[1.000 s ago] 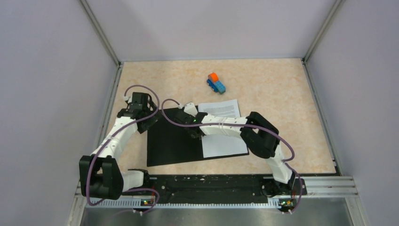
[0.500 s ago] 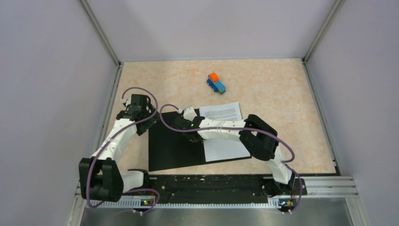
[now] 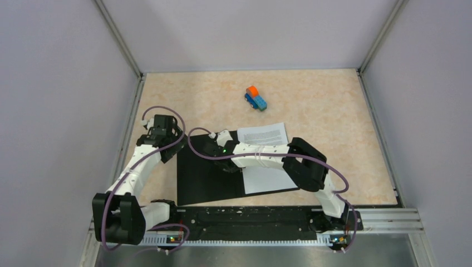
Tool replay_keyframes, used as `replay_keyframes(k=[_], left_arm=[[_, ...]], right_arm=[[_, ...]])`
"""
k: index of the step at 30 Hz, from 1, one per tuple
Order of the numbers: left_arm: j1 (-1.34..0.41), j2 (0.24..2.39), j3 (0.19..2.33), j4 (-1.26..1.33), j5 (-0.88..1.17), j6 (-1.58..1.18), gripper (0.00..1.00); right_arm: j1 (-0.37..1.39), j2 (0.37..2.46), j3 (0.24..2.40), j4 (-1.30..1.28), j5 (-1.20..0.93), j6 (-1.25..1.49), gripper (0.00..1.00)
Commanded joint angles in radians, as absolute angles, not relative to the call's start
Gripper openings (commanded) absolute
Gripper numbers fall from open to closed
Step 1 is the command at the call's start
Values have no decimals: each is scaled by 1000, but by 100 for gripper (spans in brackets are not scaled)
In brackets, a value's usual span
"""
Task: Put the files into the folder
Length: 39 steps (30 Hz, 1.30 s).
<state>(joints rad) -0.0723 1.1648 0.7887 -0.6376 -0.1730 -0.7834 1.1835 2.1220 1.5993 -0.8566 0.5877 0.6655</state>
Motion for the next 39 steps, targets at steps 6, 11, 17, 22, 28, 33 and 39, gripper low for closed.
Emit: replay_keyframes(k=[6,11,17,22,28,33,39], left_arm=[[-64,1111,758,-619,-176,-791,90],[-61,1098,742,-610,-168,-786,90],[-54,1100,732,-600,-155,-761,89],[-51,1103,726,-568,-122,-720,88],[-49,1142,726,-511,13,-660,86],[-48,1180,713,-474,132,-617,88],[-46,1161,646,-381,268,-633,92]], right_arm=[[1205,2107,1593,-854,571,711,19],[1180,2117,1568,-808,559,704,19],[1136,2088,1496,-727,492,688,10],[1135,2065,1440,-719,464,688,0],[1084,1930,1363,-688,458,671,0],[1008,1800,1317,-654,425,627,0],[951,1717,1280,-629,369,598,0]])
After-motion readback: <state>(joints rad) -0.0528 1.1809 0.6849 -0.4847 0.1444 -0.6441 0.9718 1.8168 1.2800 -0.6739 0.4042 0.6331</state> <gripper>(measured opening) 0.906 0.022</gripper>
